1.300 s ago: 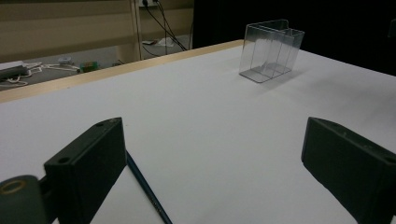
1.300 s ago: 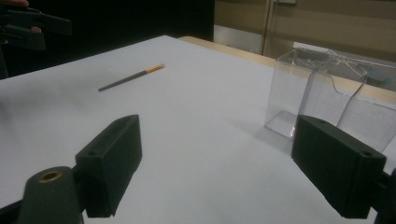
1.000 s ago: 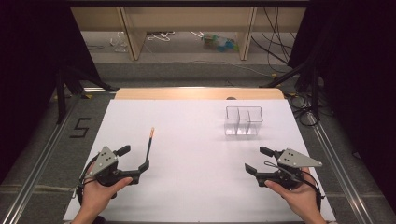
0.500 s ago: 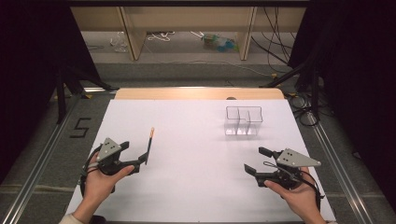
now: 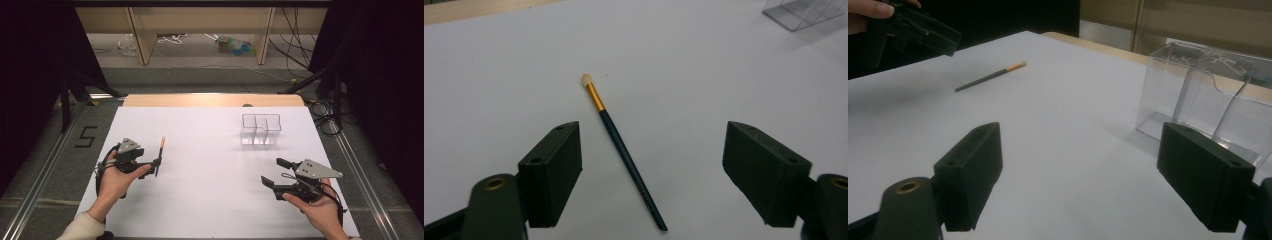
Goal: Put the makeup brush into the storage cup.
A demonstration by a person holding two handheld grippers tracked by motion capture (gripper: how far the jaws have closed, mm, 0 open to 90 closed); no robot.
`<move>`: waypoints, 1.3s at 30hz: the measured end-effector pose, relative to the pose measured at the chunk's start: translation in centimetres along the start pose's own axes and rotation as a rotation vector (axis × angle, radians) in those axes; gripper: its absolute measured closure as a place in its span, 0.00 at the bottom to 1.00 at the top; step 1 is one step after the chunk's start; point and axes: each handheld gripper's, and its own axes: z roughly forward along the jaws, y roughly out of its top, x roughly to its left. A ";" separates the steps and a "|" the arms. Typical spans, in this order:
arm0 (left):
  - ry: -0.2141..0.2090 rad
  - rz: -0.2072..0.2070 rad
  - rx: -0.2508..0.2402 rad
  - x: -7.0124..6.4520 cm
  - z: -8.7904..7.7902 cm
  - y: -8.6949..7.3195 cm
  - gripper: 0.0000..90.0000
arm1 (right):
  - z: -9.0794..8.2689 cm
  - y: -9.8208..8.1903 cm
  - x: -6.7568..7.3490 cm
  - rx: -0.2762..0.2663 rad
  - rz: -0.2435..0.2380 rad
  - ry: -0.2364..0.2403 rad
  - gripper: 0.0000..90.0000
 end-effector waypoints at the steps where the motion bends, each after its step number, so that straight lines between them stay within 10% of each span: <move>1: 0.006 -0.017 0.000 -0.1 0.4 0.2 0.30 | -0.3 0.1 0.0 0.037 -0.007 -0.015 0.22; 16: 0.090 -0.014 0.208 0.9 4.8 2.5 0.44 | 0.0 -0.1 0.0 0.016 0.031 0.012 0.24; 18: 0.094 -0.015 0.313 1.1 5.5 3.1 0.45 | 0.0 -0.1 -0.2 0.012 0.018 0.002 0.24; 24: 0.089 -0.020 0.410 1.0 6.9 3.7 0.47 | 0.0 -0.1 -0.2 0.018 0.011 -0.002 0.25; 39: 0.076 -0.086 0.458 1.1 7.8 3.6 0.49 | 0.0 -0.2 -0.2 0.028 0.008 0.003 0.25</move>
